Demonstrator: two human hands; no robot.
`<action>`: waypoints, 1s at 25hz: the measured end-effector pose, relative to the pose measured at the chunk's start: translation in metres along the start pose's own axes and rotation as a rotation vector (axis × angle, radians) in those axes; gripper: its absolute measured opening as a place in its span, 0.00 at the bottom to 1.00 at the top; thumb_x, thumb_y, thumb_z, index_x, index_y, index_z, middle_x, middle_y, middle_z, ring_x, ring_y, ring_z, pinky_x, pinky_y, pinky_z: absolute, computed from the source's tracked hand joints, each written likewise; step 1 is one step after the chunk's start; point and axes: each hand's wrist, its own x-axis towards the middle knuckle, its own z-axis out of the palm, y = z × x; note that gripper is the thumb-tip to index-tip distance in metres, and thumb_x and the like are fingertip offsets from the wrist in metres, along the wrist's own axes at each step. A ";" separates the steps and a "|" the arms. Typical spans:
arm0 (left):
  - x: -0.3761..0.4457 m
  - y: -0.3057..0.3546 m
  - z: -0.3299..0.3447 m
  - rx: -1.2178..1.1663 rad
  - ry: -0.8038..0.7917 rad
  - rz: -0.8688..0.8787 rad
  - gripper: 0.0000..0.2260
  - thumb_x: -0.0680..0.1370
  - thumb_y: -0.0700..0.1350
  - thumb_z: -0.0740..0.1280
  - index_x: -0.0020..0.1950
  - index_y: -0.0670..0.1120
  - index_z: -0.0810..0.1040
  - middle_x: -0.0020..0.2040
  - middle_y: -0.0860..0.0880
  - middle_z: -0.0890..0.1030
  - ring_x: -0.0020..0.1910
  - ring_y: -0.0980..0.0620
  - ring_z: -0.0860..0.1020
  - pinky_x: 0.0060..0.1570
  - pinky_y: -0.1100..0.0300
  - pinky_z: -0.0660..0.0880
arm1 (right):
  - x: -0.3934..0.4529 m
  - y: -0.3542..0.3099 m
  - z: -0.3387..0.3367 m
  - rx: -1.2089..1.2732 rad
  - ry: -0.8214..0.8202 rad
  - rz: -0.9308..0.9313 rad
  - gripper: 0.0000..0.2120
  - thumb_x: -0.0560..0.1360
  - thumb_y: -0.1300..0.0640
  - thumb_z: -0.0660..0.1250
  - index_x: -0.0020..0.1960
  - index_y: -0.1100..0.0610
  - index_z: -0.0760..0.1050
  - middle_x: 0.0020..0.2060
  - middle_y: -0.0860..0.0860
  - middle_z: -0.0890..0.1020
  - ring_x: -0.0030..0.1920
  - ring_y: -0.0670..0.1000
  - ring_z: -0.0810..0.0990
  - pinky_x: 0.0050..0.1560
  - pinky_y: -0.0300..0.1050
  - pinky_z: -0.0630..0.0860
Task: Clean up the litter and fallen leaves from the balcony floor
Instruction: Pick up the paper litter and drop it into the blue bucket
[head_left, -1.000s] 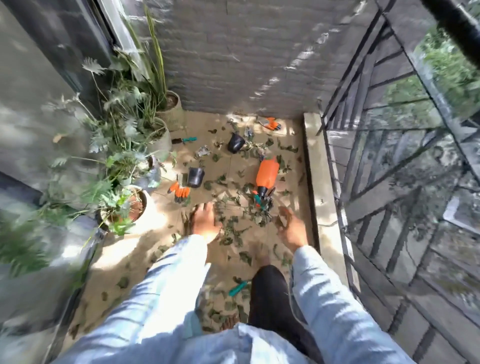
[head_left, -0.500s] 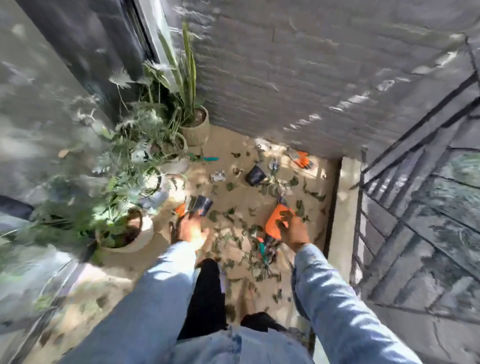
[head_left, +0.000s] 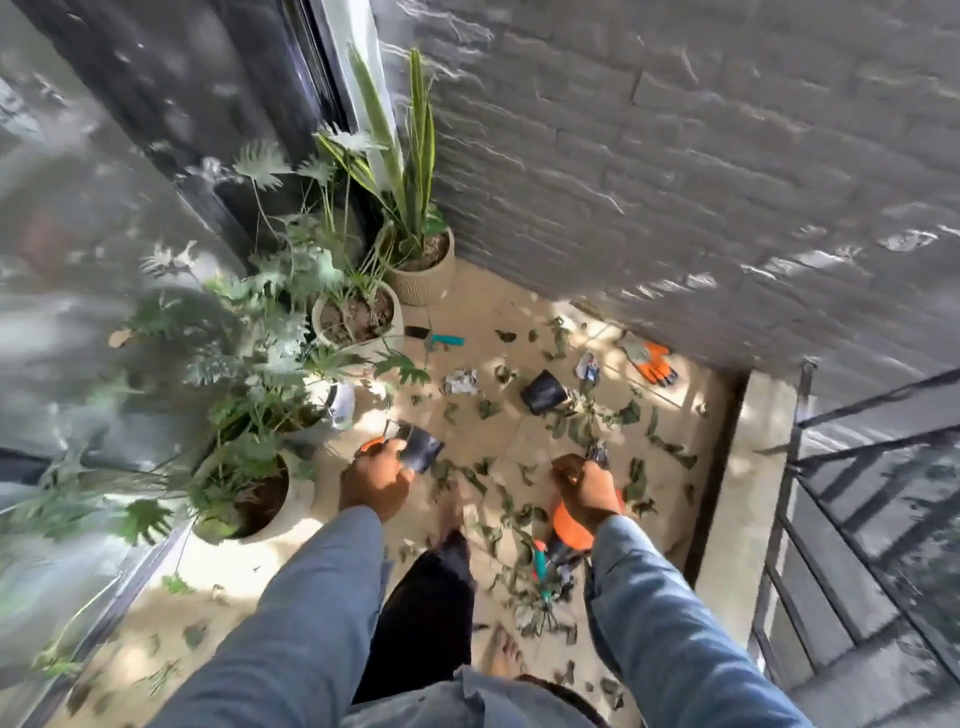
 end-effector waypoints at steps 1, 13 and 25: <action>0.023 -0.001 -0.006 -0.022 -0.002 -0.010 0.26 0.72 0.54 0.58 0.69 0.50 0.72 0.61 0.42 0.79 0.59 0.40 0.76 0.58 0.52 0.73 | 0.022 -0.010 0.002 -0.012 -0.053 0.029 0.22 0.72 0.38 0.57 0.52 0.52 0.78 0.48 0.54 0.84 0.51 0.57 0.82 0.54 0.49 0.77; 0.301 0.007 -0.028 -0.379 0.077 0.060 0.13 0.71 0.44 0.63 0.49 0.40 0.83 0.42 0.42 0.85 0.40 0.45 0.83 0.43 0.56 0.78 | 0.264 -0.149 0.017 -0.037 -0.255 -0.056 0.09 0.78 0.56 0.63 0.53 0.59 0.80 0.52 0.59 0.82 0.56 0.59 0.78 0.54 0.47 0.70; 0.528 -0.101 0.228 0.022 -0.194 -0.362 0.21 0.83 0.50 0.55 0.76 0.46 0.62 0.69 0.41 0.73 0.64 0.41 0.75 0.60 0.54 0.69 | 0.603 -0.230 0.321 -0.354 -0.509 -0.615 0.18 0.78 0.56 0.60 0.67 0.57 0.71 0.66 0.57 0.72 0.66 0.59 0.69 0.66 0.53 0.68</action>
